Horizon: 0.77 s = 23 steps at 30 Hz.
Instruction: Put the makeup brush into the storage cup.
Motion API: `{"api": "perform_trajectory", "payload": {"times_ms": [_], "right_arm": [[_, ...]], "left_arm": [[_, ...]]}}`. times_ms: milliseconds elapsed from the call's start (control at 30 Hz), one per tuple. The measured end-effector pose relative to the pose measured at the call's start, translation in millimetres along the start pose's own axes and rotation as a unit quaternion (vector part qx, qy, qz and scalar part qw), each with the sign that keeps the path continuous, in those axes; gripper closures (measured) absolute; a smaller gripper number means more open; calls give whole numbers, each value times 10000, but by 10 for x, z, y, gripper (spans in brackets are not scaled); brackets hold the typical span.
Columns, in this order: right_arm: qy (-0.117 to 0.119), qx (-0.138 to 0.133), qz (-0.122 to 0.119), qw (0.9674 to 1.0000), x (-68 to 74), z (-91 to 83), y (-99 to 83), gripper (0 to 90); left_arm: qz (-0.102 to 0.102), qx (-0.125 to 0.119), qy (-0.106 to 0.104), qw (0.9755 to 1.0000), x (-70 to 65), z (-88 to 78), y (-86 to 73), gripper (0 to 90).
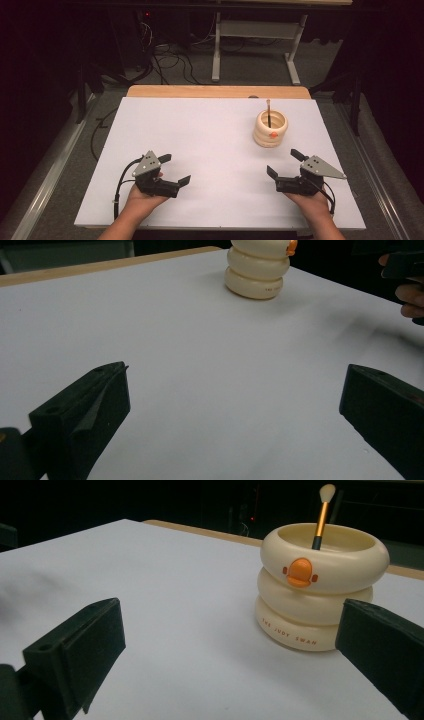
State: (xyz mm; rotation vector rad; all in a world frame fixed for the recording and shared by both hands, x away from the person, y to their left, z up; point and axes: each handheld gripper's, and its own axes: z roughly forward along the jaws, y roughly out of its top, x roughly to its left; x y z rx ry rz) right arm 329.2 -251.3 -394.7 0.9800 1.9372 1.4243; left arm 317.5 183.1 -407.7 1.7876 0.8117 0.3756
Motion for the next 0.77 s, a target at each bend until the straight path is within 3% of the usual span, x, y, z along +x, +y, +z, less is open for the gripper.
{"api": "perform_trajectory", "payload": {"times_ms": [767], "right_arm": [[-24,52,49,10000,-11,23,-19,9]], "left_arm": [[-3,-20,-5,10000,-10,1,7,4]]}}
